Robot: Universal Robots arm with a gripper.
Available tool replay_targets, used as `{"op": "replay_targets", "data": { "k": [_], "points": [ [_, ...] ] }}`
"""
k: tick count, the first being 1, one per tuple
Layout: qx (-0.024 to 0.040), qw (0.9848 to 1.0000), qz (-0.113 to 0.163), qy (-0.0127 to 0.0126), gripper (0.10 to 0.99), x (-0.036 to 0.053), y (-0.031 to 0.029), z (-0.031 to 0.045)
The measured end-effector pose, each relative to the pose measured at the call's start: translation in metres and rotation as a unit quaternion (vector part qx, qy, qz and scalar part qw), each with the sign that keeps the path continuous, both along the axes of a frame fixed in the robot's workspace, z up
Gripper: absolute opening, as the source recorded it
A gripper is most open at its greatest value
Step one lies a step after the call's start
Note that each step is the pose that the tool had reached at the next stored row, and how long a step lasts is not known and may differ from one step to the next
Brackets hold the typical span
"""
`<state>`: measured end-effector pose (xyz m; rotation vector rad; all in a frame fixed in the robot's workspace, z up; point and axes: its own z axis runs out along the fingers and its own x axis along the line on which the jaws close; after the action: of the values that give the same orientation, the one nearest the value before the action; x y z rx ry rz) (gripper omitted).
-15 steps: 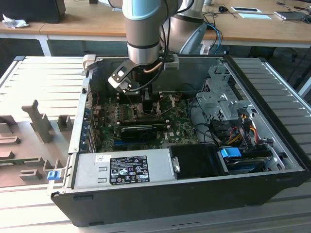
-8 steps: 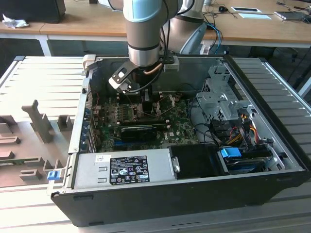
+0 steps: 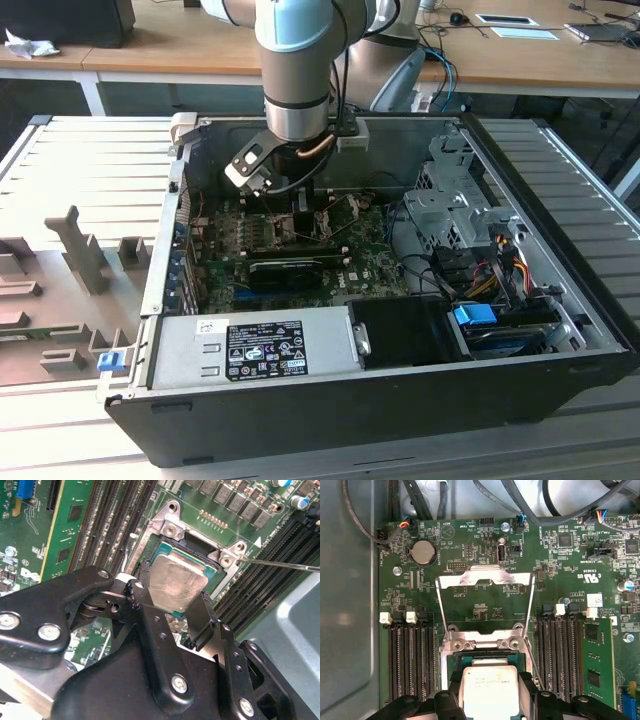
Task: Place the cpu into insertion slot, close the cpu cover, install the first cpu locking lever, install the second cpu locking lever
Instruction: 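Place the cpu into insertion slot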
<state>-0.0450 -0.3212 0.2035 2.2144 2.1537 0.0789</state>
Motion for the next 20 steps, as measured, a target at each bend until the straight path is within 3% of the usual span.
{"op": "replay_targets", "data": {
  "k": [5,6,14,20],
  "points": [
    [-0.0001,1.0000,0.000,-0.0001,0.541,0.0000,0.0001,-0.0004],
    [-0.0001,1.0000,0.000,-0.0001,0.604,0.0000,0.0003,-0.0007],
    [0.0031,1.0000,0.000,-0.0001,0.604,0.0000,0.0035,-0.0025],
    [0.0023,1.0000,0.000,0.0001,0.604,0.0000,0.0035,0.0059]
  ]
}}
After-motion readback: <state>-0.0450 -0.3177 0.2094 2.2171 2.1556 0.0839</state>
